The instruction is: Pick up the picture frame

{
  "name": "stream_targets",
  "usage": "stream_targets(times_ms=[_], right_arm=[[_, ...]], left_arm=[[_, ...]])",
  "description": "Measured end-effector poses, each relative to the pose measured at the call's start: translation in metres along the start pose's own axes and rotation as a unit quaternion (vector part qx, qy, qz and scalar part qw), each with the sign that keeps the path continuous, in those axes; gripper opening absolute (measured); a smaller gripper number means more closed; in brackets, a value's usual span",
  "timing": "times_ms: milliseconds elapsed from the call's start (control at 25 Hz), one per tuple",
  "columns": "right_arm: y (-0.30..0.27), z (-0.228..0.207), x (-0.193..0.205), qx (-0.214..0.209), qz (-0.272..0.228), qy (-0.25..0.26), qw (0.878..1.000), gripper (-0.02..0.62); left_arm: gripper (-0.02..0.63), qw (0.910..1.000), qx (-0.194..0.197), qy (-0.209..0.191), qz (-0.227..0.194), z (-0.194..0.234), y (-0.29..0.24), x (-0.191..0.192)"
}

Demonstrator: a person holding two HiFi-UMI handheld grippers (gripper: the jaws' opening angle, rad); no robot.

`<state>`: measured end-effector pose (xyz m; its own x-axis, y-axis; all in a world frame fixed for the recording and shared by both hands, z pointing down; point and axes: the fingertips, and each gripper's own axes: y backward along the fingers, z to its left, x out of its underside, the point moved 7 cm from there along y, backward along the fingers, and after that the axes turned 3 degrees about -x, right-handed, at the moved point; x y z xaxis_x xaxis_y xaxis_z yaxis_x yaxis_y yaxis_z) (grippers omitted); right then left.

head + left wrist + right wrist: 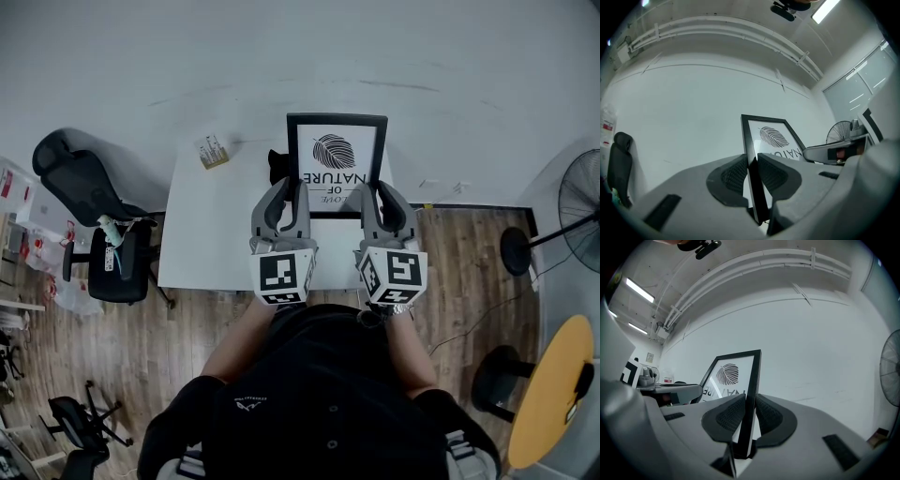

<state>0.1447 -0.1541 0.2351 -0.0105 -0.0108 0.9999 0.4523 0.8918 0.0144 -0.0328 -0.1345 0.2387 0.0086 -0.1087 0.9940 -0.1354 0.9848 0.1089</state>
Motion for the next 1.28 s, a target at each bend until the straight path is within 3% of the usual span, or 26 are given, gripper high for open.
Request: stream_targets(times_ms=[1280], right_arm=[[-0.005, -0.012, 0.007, 0.012, 0.014, 0.0, 1.0, 0.067]], left_arm=[[0.077, 0.9999, 0.007, -0.003, 0.012, -0.007, -0.011, 0.01]])
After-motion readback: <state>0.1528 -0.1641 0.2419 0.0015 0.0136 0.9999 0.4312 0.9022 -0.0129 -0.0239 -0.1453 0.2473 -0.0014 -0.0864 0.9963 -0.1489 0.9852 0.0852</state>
